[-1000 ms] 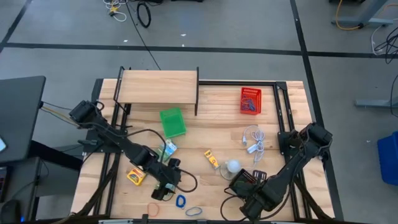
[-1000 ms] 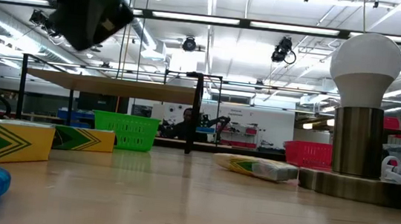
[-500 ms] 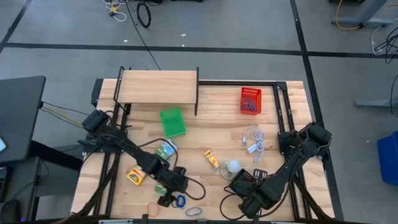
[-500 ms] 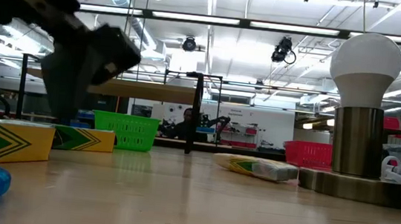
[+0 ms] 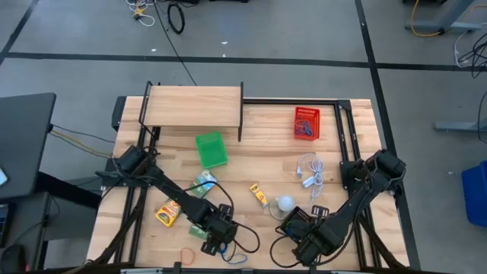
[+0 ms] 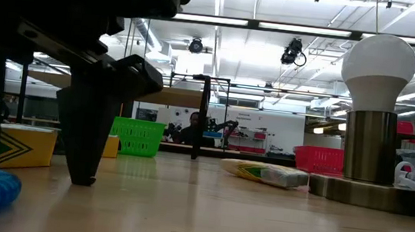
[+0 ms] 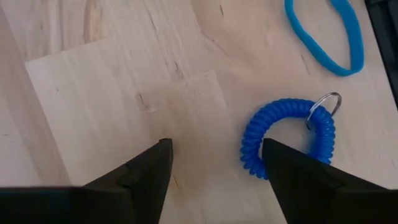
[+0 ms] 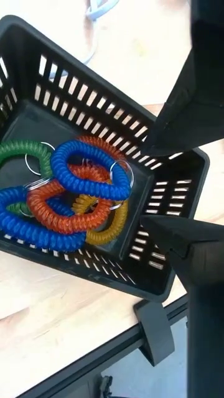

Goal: Pick & Place Office Desk Supplies
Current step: Put the blue spring keychain into the black basket

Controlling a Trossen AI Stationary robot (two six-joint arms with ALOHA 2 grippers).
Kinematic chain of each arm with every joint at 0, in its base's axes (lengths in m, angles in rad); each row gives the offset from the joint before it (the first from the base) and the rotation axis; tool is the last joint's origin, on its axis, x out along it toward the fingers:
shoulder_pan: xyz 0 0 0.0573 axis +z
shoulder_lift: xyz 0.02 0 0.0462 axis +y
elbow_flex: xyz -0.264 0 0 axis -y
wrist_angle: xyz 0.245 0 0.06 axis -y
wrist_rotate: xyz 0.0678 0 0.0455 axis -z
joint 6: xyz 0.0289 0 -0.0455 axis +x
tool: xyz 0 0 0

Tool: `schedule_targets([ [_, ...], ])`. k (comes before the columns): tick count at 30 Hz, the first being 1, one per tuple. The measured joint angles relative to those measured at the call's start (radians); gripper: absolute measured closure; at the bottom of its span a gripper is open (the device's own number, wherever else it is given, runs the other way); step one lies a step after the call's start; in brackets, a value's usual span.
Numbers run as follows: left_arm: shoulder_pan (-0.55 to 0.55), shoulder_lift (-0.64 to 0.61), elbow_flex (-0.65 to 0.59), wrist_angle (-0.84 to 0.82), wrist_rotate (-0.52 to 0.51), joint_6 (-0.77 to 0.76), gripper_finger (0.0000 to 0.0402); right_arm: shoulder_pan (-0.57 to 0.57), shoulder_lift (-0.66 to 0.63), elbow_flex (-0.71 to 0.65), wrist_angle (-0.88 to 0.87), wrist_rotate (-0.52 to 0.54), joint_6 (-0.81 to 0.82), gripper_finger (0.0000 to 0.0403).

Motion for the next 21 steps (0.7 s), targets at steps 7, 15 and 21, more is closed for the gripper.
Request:
schedule_targets([
  [7,-0.006,0.003,0.005,0.0,-0.031,-0.018,0.0212,0.0,0.0,0.0,-0.002,0.009,0.004,0.0231],
  [15,-0.006,0.005,0.004,0.002,-0.191,-0.008,0.0336,0.0,0.0,0.0,-0.002,0.018,0.008,0.0231],
  [21,0.001,0.002,0.004,-0.002,-0.248,0.009,0.0394,0.001,0.0,0.0,-0.002,0.062,0.03,0.0231],
])
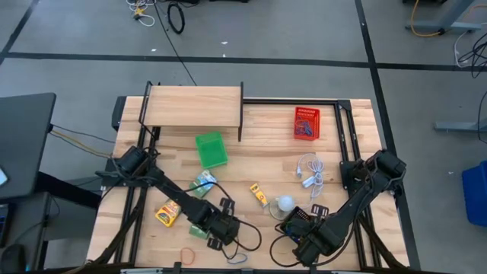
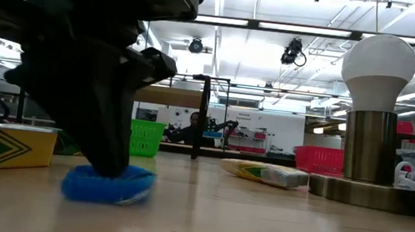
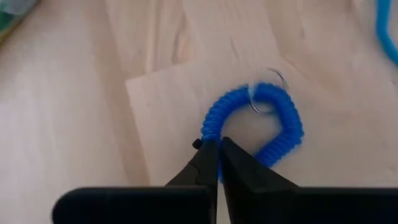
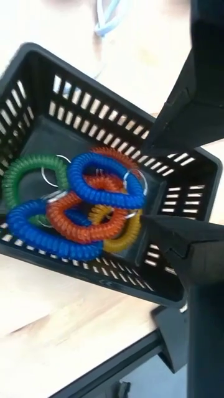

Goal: Pick & Place Office Desk Supplies
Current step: Put the blue spring keychain into the black basket

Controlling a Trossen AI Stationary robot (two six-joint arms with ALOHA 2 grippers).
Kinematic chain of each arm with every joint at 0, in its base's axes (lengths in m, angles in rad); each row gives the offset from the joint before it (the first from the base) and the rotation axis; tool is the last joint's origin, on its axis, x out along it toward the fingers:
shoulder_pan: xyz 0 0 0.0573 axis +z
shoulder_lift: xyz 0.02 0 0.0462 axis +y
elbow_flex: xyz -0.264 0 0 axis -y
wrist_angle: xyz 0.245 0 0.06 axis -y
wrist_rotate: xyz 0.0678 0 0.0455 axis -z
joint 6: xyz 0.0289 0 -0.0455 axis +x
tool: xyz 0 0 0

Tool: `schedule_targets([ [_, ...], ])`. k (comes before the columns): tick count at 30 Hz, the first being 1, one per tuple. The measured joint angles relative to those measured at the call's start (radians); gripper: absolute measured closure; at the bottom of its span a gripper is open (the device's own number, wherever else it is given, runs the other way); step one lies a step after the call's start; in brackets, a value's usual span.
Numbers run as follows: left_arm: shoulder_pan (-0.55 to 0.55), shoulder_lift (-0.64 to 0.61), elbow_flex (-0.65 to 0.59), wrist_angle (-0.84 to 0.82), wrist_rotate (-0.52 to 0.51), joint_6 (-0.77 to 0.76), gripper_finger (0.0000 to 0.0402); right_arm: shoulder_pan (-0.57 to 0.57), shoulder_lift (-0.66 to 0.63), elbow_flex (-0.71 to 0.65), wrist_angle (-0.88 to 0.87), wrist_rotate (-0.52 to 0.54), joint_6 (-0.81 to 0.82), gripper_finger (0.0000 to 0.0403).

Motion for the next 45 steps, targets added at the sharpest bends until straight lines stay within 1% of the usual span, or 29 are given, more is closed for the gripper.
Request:
schedule_targets([
  [4,-0.017,-0.005,0.008,-0.006,-0.089,0.016,0.0397,0.014,0.0,0.0,0.013,0.051,-0.008,0.0231],
  [9,-0.046,-0.031,0.032,-0.01,-0.221,0.049,0.0399,0.04,-0.013,0.0,0.097,0.173,-0.067,0.0231],
  [14,-0.059,-0.094,0.037,-0.003,-0.343,0.058,0.04,0.066,-0.043,0.0,0.206,0.36,-0.133,0.0231],
  [18,-0.064,-0.143,0.037,0.018,-0.447,0.08,0.04,0.08,-0.073,0.0,0.305,0.549,-0.21,0.0231],
  [22,-0.065,-0.176,0.038,0.118,-0.508,0.159,0.04,0.088,-0.083,0.0,0.401,0.724,-0.321,0.0231],
  [24,-0.057,-0.177,0.038,0.184,-0.53,0.213,0.04,0.086,-0.083,0.0,0.419,0.806,-0.362,0.0231],
  [26,-0.05,-0.177,0.037,0.225,-0.552,0.275,0.04,0.07,-0.083,0.0,0.427,0.855,-0.367,0.0231],
  [31,-0.024,-0.176,0.037,0.294,-0.559,0.34,0.04,0.027,-0.083,0.0,0.423,0.911,-0.338,0.0231],
  [38,-0.018,-0.176,0.037,0.379,-0.563,0.426,0.0401,-0.03,-0.083,0.0,0.424,0.907,-0.281,0.0231],
  [42,-0.018,-0.176,0.037,0.402,-0.563,0.449,0.0401,-0.062,-0.082,0.0,0.43,0.89,-0.286,0.0231],
  [45,-0.017,-0.176,0.037,0.412,-0.559,0.453,0.0401,-0.084,-0.082,0.0,0.451,0.866,-0.319,0.0231],
])
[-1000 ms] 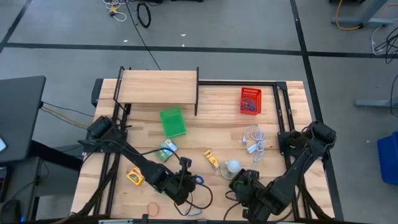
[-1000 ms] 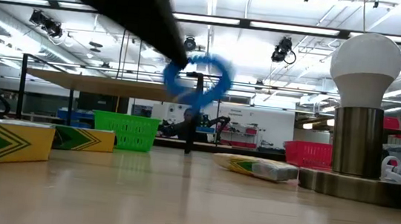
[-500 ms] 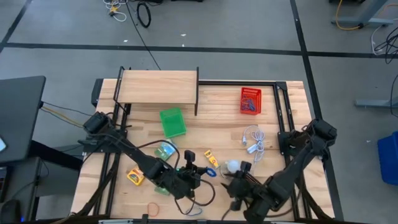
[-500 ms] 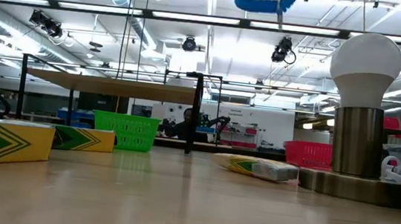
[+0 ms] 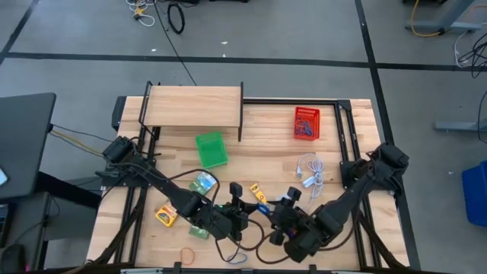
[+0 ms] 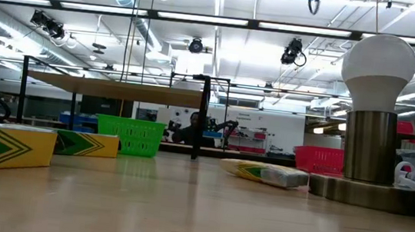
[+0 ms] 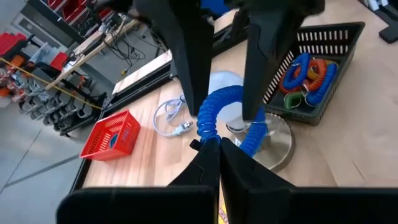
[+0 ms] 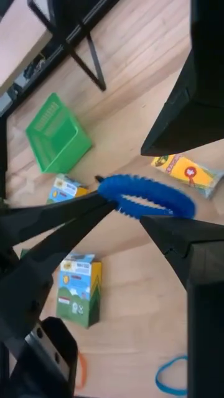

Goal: Pick & Place Office Desk Supplies
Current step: Put the blue spring keychain into the black basket

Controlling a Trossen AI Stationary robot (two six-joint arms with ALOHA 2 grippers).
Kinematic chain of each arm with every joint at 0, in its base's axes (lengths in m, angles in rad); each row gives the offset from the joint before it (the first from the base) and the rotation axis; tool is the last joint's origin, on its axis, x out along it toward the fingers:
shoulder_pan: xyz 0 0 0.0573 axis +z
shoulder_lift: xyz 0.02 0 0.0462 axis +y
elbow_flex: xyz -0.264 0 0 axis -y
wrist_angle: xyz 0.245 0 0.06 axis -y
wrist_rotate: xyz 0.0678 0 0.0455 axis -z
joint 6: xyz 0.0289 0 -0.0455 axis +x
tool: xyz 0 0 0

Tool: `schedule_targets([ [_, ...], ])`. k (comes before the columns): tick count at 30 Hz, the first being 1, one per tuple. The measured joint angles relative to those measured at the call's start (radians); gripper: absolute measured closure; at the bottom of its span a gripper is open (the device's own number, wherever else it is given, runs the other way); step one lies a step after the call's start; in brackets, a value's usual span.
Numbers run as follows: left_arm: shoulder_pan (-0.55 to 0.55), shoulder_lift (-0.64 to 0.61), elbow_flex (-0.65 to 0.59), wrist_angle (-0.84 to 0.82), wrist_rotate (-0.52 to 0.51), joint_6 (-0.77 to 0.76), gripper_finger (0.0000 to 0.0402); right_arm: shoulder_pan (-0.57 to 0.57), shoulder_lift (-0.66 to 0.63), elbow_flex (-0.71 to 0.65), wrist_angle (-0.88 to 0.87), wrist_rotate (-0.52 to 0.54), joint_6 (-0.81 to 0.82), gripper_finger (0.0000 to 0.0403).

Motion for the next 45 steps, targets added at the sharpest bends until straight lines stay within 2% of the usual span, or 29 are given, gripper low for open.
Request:
schedule_targets([
  [4,-0.001,0.0,0.0,0.018,0.003,0.024,0.0401,-0.028,0.0,0.0,0.051,-0.054,-0.064,0.0234],
  [6,-0.002,0.0,0.0,0.033,0.003,0.039,0.0401,-0.037,0.0,0.0,0.061,-0.066,-0.093,0.0251],
  [8,-0.002,0.0,0.0,0.038,0.012,0.048,0.0401,-0.046,0.0,0.0,0.066,-0.1,-0.114,0.0289],
  [11,-0.002,0.0,0.0,0.038,0.034,0.051,0.04,-0.055,0.0,0.0,0.072,-0.161,-0.159,0.0373],
  [12,-0.002,0.0,0.0,0.036,0.045,0.055,0.0399,-0.055,0.0,0.0,0.075,-0.167,-0.174,0.0382],
  [15,-0.005,0.0,0.0,0.033,0.084,0.062,0.0386,-0.054,0.001,0.0,0.085,-0.169,-0.182,0.038],
  [19,-0.024,0.0,0.0,0.033,0.075,0.07,0.0345,-0.045,0.001,0.0,0.085,-0.169,-0.185,0.0384],
  [27,-0.065,-0.025,0.0,-0.006,0.06,0.046,0.0201,-0.019,0.001,0.0,0.086,-0.175,-0.18,0.0384],
  [32,-0.074,-0.034,0.0,-0.127,-0.003,-0.029,0.0118,0.006,0.001,0.0,0.069,-0.249,-0.132,0.0384],
  [35,-0.072,-0.039,0.0,-0.227,-0.003,-0.105,0.0101,0.028,0.001,0.0,0.03,-0.339,-0.064,0.0385],
  [39,-0.062,-0.039,0.0,-0.352,-0.004,-0.192,0.01,0.061,0.001,0.0,-0.08,-0.471,0.081,0.0385],
  [45,-0.059,-0.039,0.0,-0.44,-0.005,-0.243,0.0103,0.106,0.001,0.0,-0.277,-0.649,0.284,0.0385],
])
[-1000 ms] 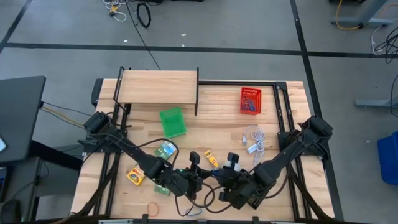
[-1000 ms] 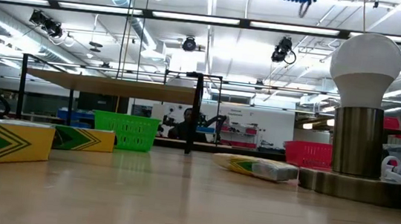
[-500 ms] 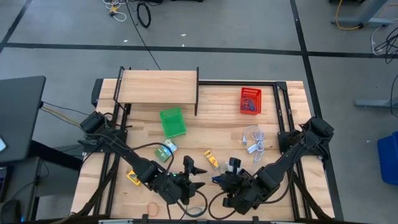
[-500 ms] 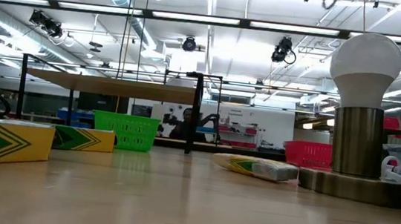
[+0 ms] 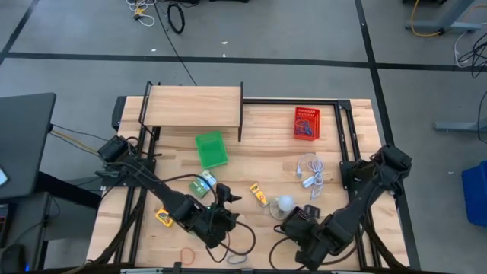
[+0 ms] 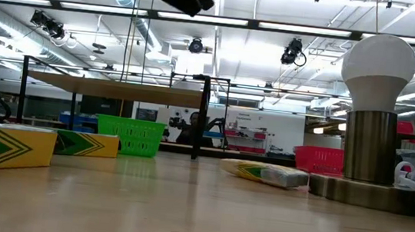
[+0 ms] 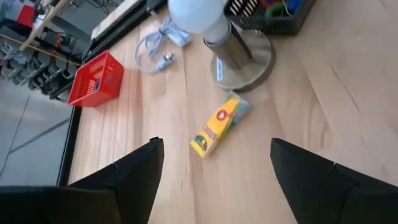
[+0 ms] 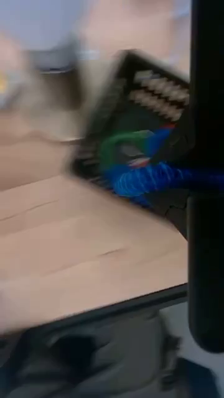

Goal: Pick & Place Office Desk Supplies
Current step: Put the blue spring keychain into the black basket

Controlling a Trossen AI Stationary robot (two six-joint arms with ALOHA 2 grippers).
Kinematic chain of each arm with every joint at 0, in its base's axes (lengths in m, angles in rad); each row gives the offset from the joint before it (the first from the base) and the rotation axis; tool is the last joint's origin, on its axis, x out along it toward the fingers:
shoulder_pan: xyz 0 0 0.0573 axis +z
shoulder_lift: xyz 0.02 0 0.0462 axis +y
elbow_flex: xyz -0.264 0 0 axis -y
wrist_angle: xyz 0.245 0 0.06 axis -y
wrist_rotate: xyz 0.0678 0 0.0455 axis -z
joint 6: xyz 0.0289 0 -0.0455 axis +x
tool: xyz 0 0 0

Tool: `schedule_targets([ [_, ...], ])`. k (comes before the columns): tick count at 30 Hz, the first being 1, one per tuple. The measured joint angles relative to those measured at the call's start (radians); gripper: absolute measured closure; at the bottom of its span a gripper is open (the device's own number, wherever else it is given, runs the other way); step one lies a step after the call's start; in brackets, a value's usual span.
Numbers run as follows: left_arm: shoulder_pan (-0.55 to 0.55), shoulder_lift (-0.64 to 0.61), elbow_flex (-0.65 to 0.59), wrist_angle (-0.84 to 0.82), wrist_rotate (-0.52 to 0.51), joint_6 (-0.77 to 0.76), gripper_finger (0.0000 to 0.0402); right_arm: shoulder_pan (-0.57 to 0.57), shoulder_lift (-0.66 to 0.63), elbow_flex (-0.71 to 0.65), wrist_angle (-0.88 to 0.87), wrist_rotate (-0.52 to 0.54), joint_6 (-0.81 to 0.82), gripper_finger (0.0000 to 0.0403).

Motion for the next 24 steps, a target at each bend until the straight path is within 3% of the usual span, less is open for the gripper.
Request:
schedule_targets([
  [6,-0.001,0.0,0.0,-0.113,0.012,-0.078,0.0104,0.023,0.01,0.0,-0.099,-0.076,0.085,0.0385],
  [11,-0.008,0.0,0.0,-0.2,0.082,-0.161,0.0104,0.024,0.044,0.0,-0.1,-0.118,0.076,0.0385],
  [19,-0.034,0.0,0.0,-0.266,0.09,-0.226,0.0104,0.013,0.12,-0.001,-0.111,-0.153,0.051,0.0384],
  [24,-0.036,0.0,0.0,-0.24,0.112,-0.228,0.0104,0.013,0.126,-0.001,-0.108,-0.111,0.075,0.0332],
])
